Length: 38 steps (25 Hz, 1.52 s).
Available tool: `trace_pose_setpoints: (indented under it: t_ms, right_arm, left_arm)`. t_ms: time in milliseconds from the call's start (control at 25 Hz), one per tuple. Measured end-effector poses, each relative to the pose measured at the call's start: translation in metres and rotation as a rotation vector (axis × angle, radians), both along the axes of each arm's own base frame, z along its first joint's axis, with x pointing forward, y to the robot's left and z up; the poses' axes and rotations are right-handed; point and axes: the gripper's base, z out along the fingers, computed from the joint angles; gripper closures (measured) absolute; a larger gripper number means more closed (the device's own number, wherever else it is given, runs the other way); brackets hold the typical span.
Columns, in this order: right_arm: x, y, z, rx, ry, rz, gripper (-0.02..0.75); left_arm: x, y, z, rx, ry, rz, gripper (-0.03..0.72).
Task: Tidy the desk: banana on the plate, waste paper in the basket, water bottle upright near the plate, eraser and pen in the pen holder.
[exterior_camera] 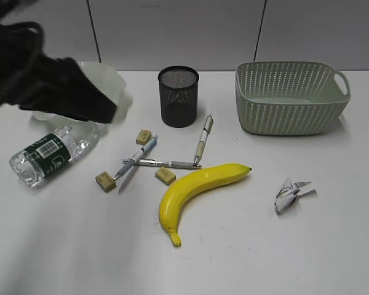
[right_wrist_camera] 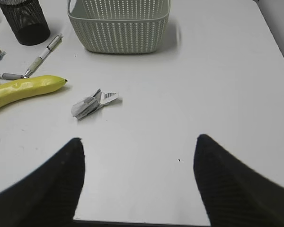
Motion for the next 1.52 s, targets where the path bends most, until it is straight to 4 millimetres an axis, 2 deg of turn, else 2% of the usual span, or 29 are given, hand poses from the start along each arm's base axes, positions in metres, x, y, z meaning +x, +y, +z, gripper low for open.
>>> trace_pose_setpoints:
  t_ms: [160, 280, 480, 800, 960, 1360, 1440, 1520]
  right_arm:
    - [0.0, 0.0, 0.0, 0.0, 0.0, 0.0, 0.174]
    - [0.0, 0.0, 0.0, 0.0, 0.0, 0.0, 0.174]
    - [0.0, 0.0, 0.0, 0.0, 0.0, 0.0, 0.174]
    - [0.0, 0.0, 0.0, 0.0, 0.0, 0.0, 0.174]
    - [0.0, 0.0, 0.0, 0.0, 0.0, 0.0, 0.174]
    - [0.0, 0.0, 0.0, 0.0, 0.0, 0.0, 0.174]
    - [0.0, 0.0, 0.0, 0.0, 0.0, 0.0, 0.174]
    - [0.0, 0.0, 0.0, 0.0, 0.0, 0.0, 0.174]
  left_arm:
    - [0.02, -0.047, -0.025, 0.045, 0.066, -0.074, 0.251]
    - [0.033, -0.073, -0.047, 0.11, 0.132, -0.08, 0.251]
    - [0.045, -0.1, -0.078, 0.258, 0.237, -0.03, 0.247]
    - [0.042, -0.139, -0.125, 0.488, 0.255, -0.068, 0.145]
    - [0.044, -0.149, -0.147, 0.538, 0.272, -0.096, 0.135]
    - [0.052, -0.155, -0.175, 0.586, 0.303, -0.083, 0.144]
    - [0.052, -0.154, -0.179, 0.6, 0.308, -0.083, 0.195]
    - [0.052, -0.154, -0.18, 0.606, 0.305, -0.085, 0.3]
